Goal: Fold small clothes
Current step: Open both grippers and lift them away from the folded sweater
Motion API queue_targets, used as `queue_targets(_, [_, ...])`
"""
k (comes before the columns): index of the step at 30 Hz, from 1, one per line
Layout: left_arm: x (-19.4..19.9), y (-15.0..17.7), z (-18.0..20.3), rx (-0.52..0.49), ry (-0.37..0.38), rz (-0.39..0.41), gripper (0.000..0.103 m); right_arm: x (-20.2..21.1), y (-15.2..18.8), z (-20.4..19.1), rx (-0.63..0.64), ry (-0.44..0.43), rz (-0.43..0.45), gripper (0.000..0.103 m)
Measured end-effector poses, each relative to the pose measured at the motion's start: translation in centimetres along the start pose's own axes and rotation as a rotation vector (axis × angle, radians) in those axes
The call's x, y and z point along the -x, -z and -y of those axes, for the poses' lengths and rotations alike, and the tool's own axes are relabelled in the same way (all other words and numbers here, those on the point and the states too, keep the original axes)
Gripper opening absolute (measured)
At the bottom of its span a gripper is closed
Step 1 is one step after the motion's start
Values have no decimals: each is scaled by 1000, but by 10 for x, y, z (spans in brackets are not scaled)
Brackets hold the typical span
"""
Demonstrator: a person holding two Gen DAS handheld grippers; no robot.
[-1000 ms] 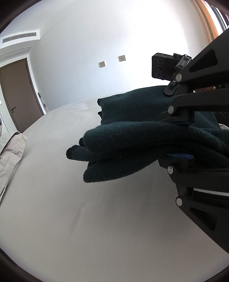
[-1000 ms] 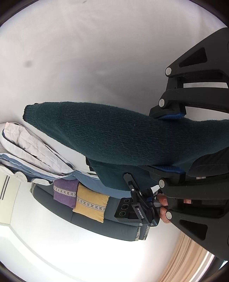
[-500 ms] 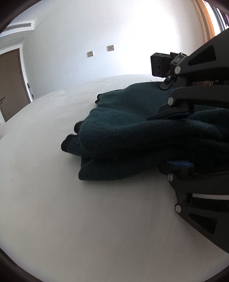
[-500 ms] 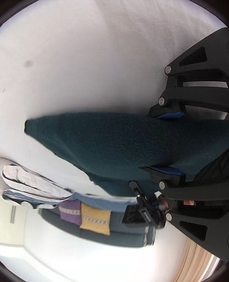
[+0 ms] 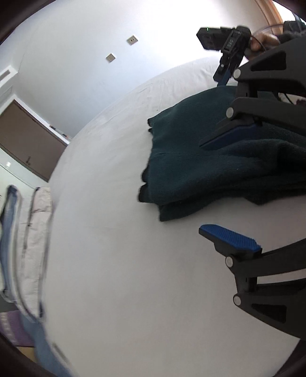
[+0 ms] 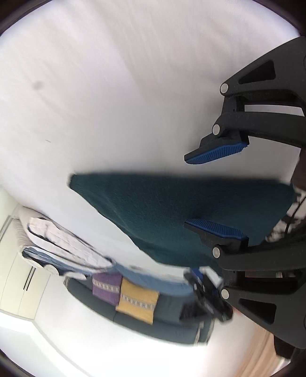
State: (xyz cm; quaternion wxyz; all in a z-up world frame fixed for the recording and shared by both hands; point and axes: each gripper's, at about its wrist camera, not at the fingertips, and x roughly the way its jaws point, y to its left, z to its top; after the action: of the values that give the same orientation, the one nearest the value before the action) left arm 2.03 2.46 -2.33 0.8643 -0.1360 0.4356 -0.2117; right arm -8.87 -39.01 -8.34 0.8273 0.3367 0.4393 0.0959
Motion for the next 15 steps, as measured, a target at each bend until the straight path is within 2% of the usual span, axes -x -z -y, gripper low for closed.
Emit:
queue_targets(1, [15,1,6,-38,-33,67,87,15,2,-10,54,59,48,48])
queue_targets(3, [47,7,29,-122,-113,226,103,36,6,-32,159,165,132,49])
queue_targets(4, [63,11,40,-163,-157,305,103,47,10,-46,228,228,181,49])
queue_targets(6, [89,19,62,-262,-246,439,103,65,18,-74,351,316,280,64])
queue_targets(8, [109,23,85,-337,-335,543,103,87,31,-108,460,388,429,95])
queue_targets(9, [119,24,97,-368,-377,594,103,97,38,-121,504,407,509,100])
queue_targets(11, [133,19,106,-390,-419,667,103,118,53,-147,592,409,675,103])
queue_targets(12, [140,17,110,-374,-445,694,103,125,57,-156,616,409,716,103])
queue_targets(14, [149,13,112,-316,-494,674,103,135,60,-179,635,405,738,103])
queue_targets(15, [150,10,110,-309,-480,639,103,140,60,-185,632,389,735,103])
